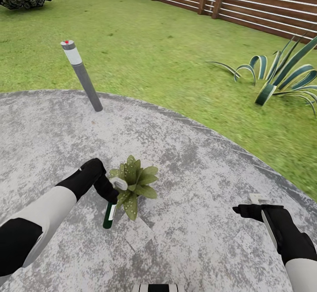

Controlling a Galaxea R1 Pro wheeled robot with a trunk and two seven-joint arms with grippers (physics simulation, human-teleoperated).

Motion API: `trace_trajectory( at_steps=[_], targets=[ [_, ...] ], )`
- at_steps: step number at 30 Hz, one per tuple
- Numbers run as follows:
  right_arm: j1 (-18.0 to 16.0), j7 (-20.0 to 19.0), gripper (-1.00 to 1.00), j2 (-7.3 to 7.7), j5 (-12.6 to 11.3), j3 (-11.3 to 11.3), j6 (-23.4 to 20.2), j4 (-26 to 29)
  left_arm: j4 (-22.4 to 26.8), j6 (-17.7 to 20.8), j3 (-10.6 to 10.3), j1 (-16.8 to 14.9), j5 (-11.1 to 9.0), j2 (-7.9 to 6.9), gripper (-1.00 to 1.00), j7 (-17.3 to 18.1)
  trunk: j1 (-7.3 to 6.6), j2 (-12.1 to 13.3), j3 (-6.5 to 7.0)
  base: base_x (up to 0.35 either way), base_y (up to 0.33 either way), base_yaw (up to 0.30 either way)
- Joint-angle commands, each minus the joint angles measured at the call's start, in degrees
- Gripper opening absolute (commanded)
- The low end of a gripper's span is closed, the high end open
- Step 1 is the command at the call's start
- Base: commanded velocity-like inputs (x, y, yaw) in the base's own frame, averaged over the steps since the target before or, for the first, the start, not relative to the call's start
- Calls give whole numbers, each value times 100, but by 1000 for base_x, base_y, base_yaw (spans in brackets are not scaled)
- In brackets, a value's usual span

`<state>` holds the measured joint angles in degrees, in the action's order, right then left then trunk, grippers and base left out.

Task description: Pick up the pesticide atomizer in the garden and spray insectifuge to fully cover both potted plants in the garden.

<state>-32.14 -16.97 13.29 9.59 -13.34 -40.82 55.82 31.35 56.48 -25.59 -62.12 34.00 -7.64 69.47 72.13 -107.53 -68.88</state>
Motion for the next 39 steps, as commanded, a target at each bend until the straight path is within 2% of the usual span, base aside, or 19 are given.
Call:
trace_trajectory(
  at_steps=[1, 7, 22, 31, 39],
  targets=[
    [-2, -52, 100, -2, 60, -10, -19, 8, 12, 38, -16, 8, 46, -6, -100, 56, -1, -2, -4, 0, 0, 0],
    [-2, -52, 100, -2, 60, -10, -18, 8, 12, 38, -20, 24, 46, -9, -100, 56, -1, -2, -4, 0, 0, 21],
    [-2, -52, 100, -2, 60, -10, -18, 6, 12, 37, -16, 25, 46, -9, -100, 54, -1, -2, -4, 0, -4, 246],
    [-2, -52, 100, -2, 57, -10, -20, 8, 12, 38, -16, 28, 46, -9, -100, 39, -1, -2, -4, 0, -201, 70],
    [-2, -52, 100, -2, 60, -10, -17, 8, 12, 33, -7, 296, 46, -9, -100, 40, -1, -2, -26, 0, -5, 176]
  ],
)
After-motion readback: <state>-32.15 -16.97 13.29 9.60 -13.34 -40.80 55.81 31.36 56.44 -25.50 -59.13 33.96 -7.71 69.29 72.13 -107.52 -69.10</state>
